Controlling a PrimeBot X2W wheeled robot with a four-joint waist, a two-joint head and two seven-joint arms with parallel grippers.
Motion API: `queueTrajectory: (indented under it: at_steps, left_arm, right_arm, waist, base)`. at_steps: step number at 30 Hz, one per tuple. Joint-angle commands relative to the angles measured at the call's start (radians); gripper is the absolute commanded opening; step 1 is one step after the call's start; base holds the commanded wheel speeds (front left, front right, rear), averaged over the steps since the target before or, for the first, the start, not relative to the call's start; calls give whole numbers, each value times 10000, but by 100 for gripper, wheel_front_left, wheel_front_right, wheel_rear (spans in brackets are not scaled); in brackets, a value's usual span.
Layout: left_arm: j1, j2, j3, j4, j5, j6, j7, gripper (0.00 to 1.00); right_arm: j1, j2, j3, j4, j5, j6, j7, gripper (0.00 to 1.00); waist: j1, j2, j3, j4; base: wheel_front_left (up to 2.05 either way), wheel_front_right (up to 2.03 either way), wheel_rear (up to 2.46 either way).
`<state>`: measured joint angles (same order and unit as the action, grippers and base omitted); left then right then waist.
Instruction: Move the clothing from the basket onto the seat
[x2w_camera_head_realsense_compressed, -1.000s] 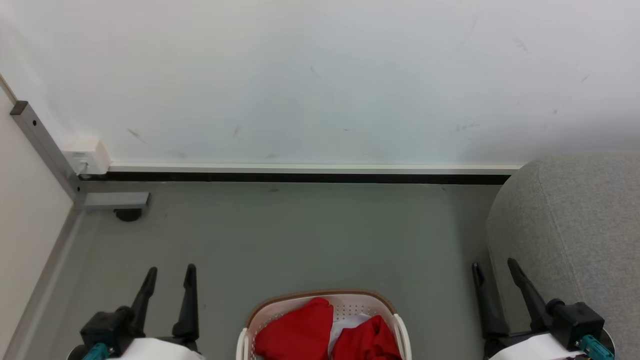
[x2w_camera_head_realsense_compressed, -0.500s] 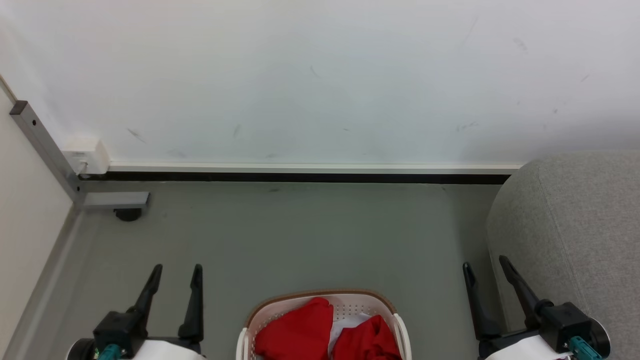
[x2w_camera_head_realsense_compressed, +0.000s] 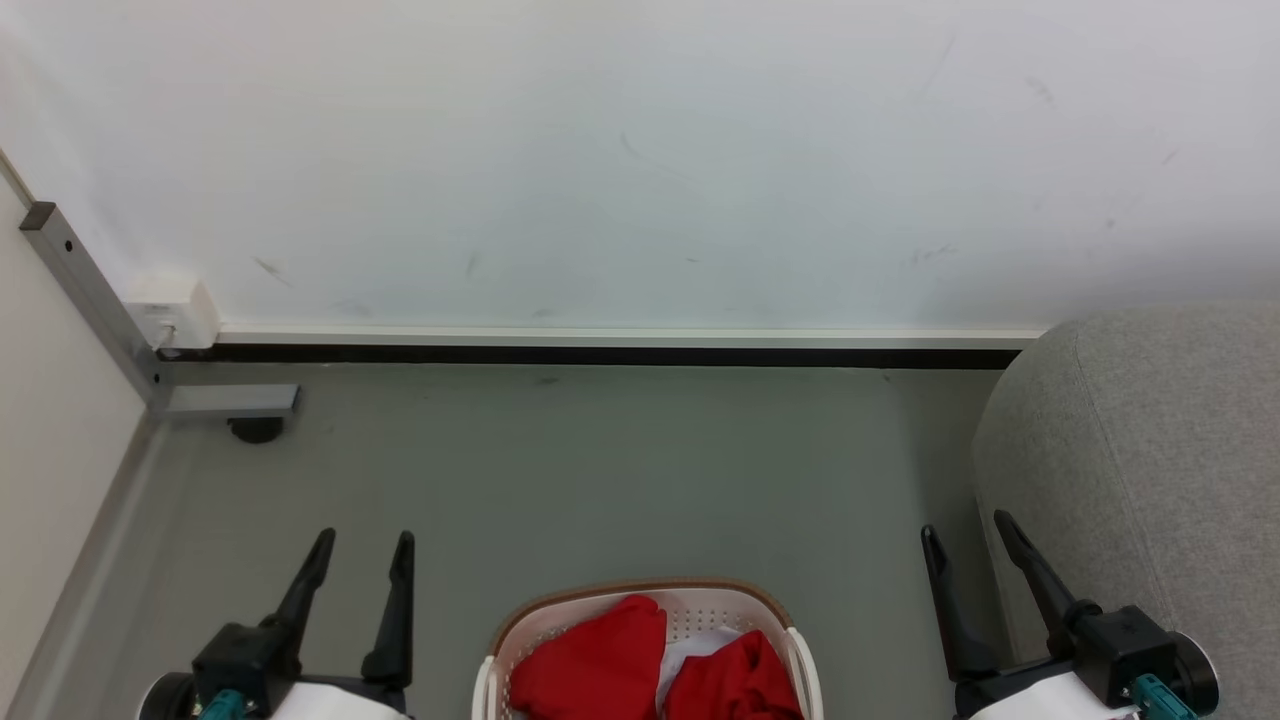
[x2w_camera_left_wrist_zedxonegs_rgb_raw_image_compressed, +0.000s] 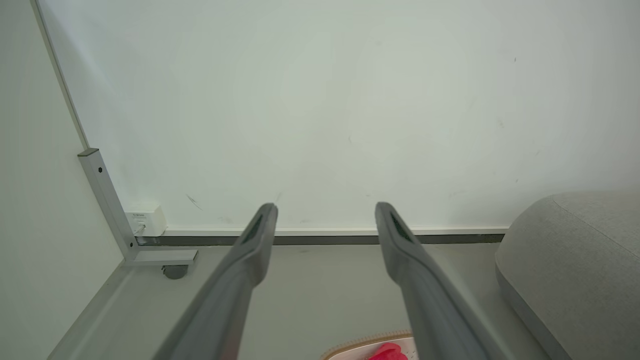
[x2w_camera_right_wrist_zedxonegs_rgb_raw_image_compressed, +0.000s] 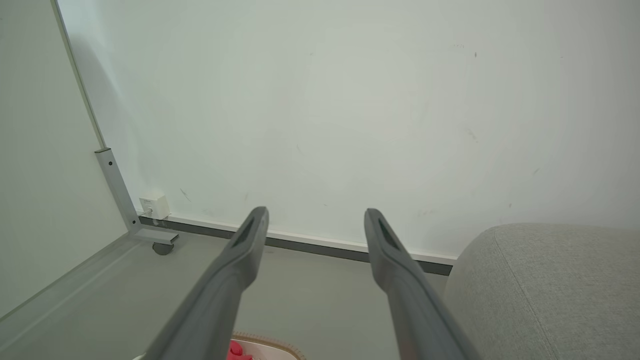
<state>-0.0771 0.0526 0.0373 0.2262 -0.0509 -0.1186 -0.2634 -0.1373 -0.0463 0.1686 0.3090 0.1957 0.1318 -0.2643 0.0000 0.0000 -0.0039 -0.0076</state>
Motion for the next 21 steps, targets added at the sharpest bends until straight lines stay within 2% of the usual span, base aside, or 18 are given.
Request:
queueTrajectory:
  at_steps: [1,13,21]
  left_arm:
    - [-20,22,48,44,35,-11,-20,100]
    - [-80,4,67,192,-91,-24,-16,100]
    - [-364,-2,-210,710,-372,-85,-14,100]
  right_arm:
    - [-62,-73,-2,34,44,-21,-4,100]
    - [-100,-72,-13,71,206,-21,-3,100]
    - [-192,-66,1,23,382,-21,-3,100]
  waist:
    - [0,0,7,-2]
    - [0,0,60,-110]
    - [0,0,493,-556]
  base:
    - [0,0,0]
    - [0,0,0]
    - [0,0,0]
